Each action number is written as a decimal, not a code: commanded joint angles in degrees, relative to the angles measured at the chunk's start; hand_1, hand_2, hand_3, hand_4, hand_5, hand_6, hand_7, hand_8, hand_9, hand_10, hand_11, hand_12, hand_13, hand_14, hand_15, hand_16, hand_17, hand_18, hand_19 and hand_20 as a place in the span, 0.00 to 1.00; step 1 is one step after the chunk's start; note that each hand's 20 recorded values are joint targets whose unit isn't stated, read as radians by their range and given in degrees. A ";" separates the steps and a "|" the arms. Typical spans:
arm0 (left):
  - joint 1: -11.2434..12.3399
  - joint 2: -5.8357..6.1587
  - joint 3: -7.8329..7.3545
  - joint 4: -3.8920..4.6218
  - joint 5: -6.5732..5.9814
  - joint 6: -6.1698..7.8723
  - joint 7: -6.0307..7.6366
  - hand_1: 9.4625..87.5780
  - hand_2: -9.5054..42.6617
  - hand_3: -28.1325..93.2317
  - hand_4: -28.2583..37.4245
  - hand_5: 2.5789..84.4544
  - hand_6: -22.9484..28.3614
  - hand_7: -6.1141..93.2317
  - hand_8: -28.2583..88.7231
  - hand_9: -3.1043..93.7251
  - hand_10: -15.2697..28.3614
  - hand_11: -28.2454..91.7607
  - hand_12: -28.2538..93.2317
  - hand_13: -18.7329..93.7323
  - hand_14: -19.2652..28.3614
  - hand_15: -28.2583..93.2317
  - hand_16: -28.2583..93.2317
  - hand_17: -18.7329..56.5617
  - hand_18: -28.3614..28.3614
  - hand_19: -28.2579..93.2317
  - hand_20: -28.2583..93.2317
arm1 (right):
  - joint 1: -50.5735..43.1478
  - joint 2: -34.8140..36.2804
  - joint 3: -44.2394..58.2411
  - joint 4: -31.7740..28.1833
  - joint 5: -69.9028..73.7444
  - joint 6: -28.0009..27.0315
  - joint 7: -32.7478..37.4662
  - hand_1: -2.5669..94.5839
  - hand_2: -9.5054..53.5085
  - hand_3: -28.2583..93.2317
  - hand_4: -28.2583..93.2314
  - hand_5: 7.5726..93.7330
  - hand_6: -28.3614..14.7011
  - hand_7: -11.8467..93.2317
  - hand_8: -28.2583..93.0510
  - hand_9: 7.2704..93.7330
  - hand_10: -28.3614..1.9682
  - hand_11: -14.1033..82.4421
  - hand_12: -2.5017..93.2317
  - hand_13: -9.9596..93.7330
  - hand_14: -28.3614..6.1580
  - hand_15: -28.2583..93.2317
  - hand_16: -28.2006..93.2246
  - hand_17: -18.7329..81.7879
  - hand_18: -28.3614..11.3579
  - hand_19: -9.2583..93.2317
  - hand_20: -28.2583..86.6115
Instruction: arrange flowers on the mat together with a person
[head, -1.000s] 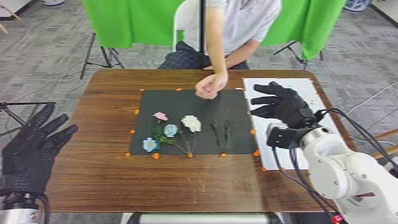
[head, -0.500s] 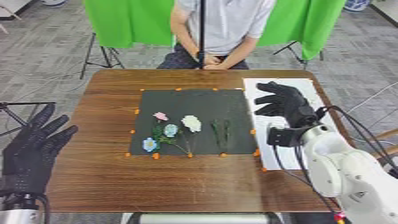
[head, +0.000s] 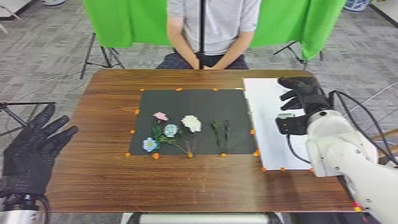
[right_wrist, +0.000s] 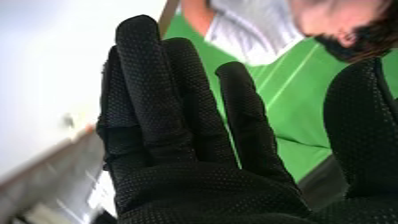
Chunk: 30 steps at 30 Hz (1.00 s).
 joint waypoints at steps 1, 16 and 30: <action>1.20 1.06 0.22 -0.32 -0.98 0.69 0.78 0.11 0.32 0.85 0.00 0.33 0.53 0.16 0.17 0.33 0.67 0.37 0.34 0.34 0.85 0.58 0.20 0.12 0.82 0.53 0.37 | 9.72 2.35 -5.79 4.63 -11.16 -3.28 10.46 0.27 0.19 0.80 0.05 0.48 0.62 0.22 0.15 0.66 0.27 0.35 0.18 0.70 0.27 0.68 0.32 0.45 0.03 0.80 0.33; 1.35 2.32 0.28 -0.47 -1.78 1.22 1.98 0.11 0.32 0.85 0.00 0.33 0.53 0.16 0.17 0.33 0.68 0.37 0.34 0.34 0.85 0.58 0.20 0.12 0.82 0.53 0.37 | 30.59 1.43 -25.12 20.58 -18.25 -19.92 21.51 0.31 0.15 0.79 0.06 0.46 0.61 0.20 0.15 0.71 0.28 0.35 0.18 0.75 0.32 0.68 0.32 0.49 0.03 0.85 0.27; -0.59 1.39 0.54 -0.11 -3.19 -1.81 1.76 0.11 0.32 0.85 0.00 0.33 0.53 0.16 0.17 0.33 0.67 0.37 0.34 0.34 0.85 0.58 0.20 0.12 0.82 0.53 0.37 | 36.62 -0.18 -32.51 30.38 -14.62 -30.14 22.84 0.37 0.09 0.80 0.07 0.45 0.63 0.20 0.15 0.74 0.29 0.35 0.18 0.79 0.38 0.67 0.33 0.54 0.06 0.90 0.17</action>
